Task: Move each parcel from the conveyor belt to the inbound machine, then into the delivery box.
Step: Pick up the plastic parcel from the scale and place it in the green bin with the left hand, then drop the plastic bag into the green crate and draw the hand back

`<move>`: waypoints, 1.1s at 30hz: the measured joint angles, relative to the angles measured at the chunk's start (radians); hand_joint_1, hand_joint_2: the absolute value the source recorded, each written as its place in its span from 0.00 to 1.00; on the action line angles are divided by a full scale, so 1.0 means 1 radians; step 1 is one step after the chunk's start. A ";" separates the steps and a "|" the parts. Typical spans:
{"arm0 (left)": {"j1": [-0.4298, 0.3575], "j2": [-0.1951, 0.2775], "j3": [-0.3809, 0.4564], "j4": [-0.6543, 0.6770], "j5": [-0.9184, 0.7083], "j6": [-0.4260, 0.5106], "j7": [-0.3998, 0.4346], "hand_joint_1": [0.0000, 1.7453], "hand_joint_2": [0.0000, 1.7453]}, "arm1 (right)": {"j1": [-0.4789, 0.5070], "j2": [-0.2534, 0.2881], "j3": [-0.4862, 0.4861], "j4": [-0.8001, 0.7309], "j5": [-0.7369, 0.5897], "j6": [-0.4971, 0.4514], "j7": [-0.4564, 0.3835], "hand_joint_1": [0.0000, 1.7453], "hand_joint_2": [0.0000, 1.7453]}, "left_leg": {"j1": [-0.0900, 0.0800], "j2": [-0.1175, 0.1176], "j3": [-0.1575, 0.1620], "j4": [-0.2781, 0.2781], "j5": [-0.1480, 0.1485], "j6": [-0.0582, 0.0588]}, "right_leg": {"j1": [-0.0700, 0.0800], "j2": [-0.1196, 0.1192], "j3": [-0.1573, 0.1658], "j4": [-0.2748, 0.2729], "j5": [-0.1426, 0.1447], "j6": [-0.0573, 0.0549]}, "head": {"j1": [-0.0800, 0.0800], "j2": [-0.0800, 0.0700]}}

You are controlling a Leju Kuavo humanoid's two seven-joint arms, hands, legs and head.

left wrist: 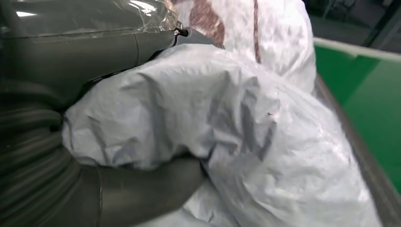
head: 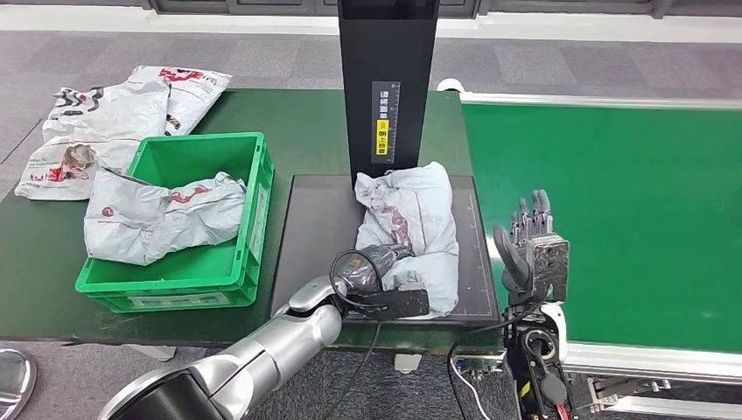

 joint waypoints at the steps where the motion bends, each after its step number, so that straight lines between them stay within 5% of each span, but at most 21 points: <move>1: -0.001 0.000 0.003 0.000 0.009 0.012 -0.008 1.00 1.00 | 0.005 0.002 -0.001 -0.011 0.002 0.001 0.002 0.00 1.00 | 0.000 0.000 0.000 0.000 0.000 0.000 | 0.000 0.000 0.000 0.000 0.000 0.000 | 0.000 0.000; 13: -0.036 0.012 0.194 -0.129 0.119 0.267 -0.140 1.00 1.00 | 0.021 0.021 -0.026 -0.080 0.001 -0.009 0.010 0.00 1.00 | 0.000 0.000 -0.001 0.000 0.000 0.000 | 0.000 0.000 -0.001 0.000 0.000 0.000 | 0.000 0.000; 21: -0.062 0.039 0.278 -0.271 0.098 0.289 -0.121 1.00 1.00 | 0.020 0.022 -0.026 -0.080 -0.005 -0.009 0.010 0.00 1.00 | 0.000 0.000 -0.001 0.000 0.000 0.000 | 0.000 0.001 -0.001 0.001 0.000 0.000 | 0.000 0.000; 33: -0.017 0.130 0.524 -0.549 0.094 0.431 -0.162 1.00 1.00 | 0.026 0.022 -0.029 -0.096 -0.019 -0.030 0.003 0.00 1.00 | 0.001 0.002 -0.001 0.000 0.000 0.000 | 0.001 0.002 -0.002 0.001 0.000 -0.001 | 0.000 0.000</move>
